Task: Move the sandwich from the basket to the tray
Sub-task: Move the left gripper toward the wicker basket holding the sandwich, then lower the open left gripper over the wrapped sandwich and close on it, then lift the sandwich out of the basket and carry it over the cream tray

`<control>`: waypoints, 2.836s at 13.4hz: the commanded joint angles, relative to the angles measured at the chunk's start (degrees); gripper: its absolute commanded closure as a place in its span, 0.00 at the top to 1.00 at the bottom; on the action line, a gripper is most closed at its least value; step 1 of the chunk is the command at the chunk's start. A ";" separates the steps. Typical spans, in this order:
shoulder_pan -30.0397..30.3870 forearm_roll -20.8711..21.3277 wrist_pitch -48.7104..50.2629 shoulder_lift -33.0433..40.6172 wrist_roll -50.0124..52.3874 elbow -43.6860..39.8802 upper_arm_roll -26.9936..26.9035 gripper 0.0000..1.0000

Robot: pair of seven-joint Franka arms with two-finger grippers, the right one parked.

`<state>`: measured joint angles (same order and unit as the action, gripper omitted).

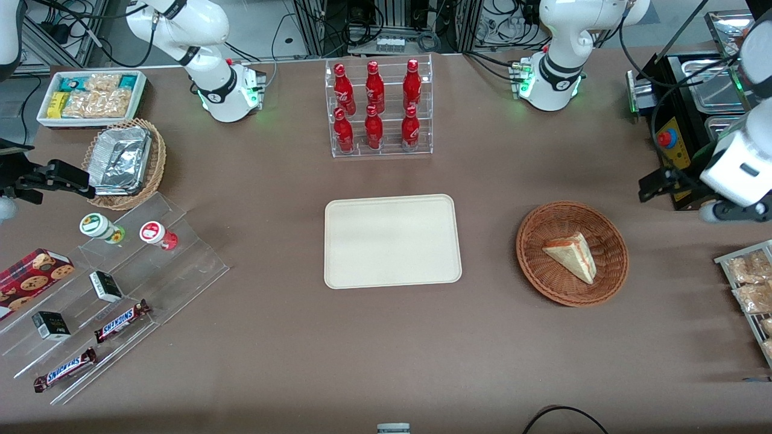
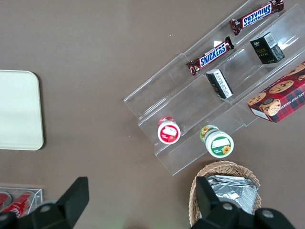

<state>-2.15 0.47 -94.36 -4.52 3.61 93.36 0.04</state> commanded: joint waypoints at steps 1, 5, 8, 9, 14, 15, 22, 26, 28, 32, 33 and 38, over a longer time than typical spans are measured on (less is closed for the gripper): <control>-0.40 -0.12 -6.78 0.91 1.84 7.25 -0.13 1.00; -1.02 -0.30 -17.15 2.67 14.72 18.59 0.22 1.00; -1.72 -0.29 -24.26 3.02 20.37 25.70 0.40 1.00; -1.81 -0.29 -28.47 3.46 22.21 29.04 0.40 1.00; -2.51 -0.29 -39.48 1.10 31.71 34.61 0.48 1.00; -2.60 -0.29 -41.06 -0.04 33.73 34.70 0.48 1.00; -2.78 -0.29 -51.08 -6.99 39.10 35.58 0.48 1.00; -3.12 -0.29 -54.69 -9.28 39.90 36.36 0.48 1.00; -3.21 -0.21 -55.67 -9.72 39.90 37.07 0.48 0.99; -3.39 -0.21 -55.50 -9.19 39.90 38.48 0.48 0.36; -3.39 -0.12 -55.15 -9.28 39.38 38.48 0.40 0.00; -3.48 0.58 -48.49 -5.08 38.93 36.73 0.40 0.00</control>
<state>-4.87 0.42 -147.30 -13.53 42.36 130.50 0.88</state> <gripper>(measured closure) 0.687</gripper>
